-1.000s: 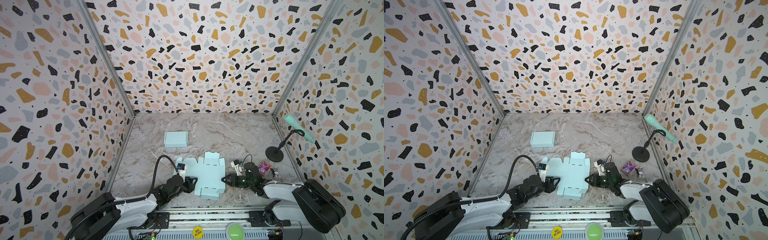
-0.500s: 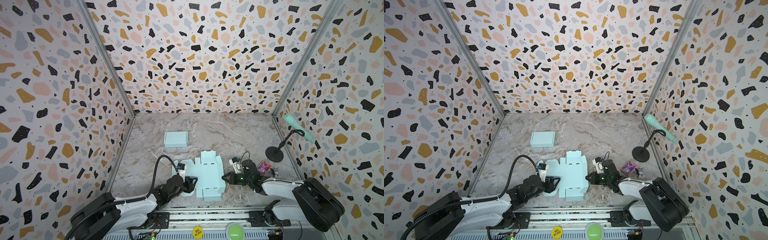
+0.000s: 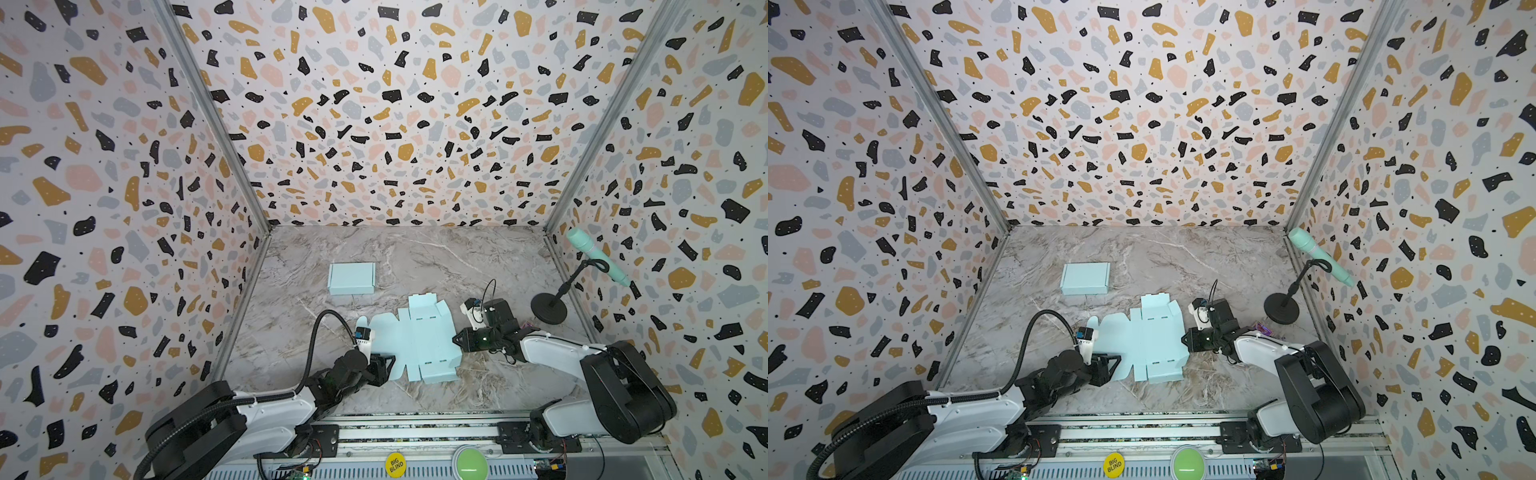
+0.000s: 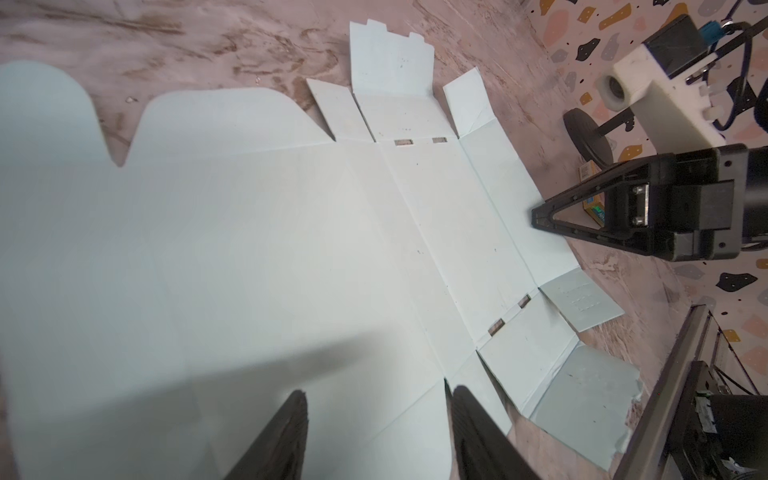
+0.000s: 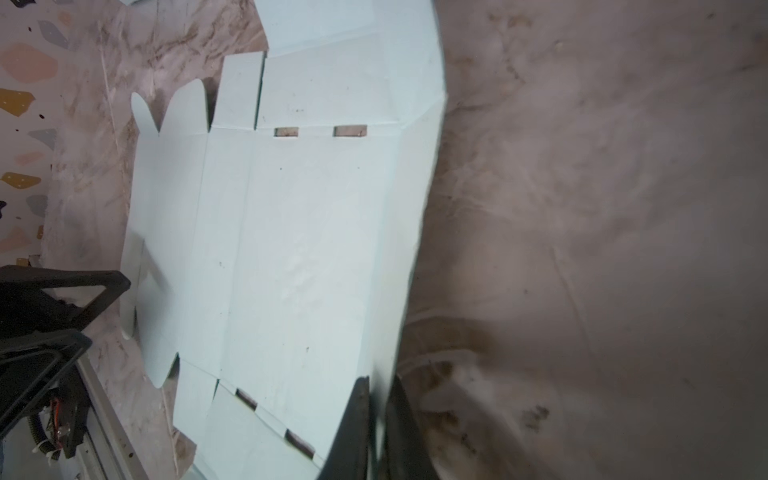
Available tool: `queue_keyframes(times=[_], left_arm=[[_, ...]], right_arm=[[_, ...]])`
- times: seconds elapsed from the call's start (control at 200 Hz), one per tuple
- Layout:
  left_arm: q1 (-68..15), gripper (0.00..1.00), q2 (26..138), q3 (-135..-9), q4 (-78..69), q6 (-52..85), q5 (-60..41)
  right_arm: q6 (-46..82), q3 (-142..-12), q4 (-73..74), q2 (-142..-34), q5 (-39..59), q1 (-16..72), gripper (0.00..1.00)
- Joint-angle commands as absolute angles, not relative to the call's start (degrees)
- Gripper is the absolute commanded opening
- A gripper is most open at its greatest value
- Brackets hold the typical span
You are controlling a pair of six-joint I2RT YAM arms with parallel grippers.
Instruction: Fold the paper box
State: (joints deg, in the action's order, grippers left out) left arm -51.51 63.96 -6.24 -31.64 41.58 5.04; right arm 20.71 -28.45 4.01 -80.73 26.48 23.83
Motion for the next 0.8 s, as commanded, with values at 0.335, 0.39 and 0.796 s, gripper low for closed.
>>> queue_keyframes(times=[0.335, 0.39, 0.796], left_arm=[[-51.68, 0.57, 65.67, -5.81, -35.06, 40.94, 5.27], [-51.68, 0.57, 66.00, -5.84, -35.31, 41.01, 5.23], [-51.69, 0.55, 65.63, -7.53, -33.70, 41.16, 4.58]], right_arm=[[24.21, -26.63, 11.31, -82.62, 31.44, 22.92, 0.31], [24.10, -26.63, 11.66, -83.50, 31.51, 22.87, 0.29], [19.06, -30.37, 3.52, -78.09, 26.81, 22.94, 0.06]])
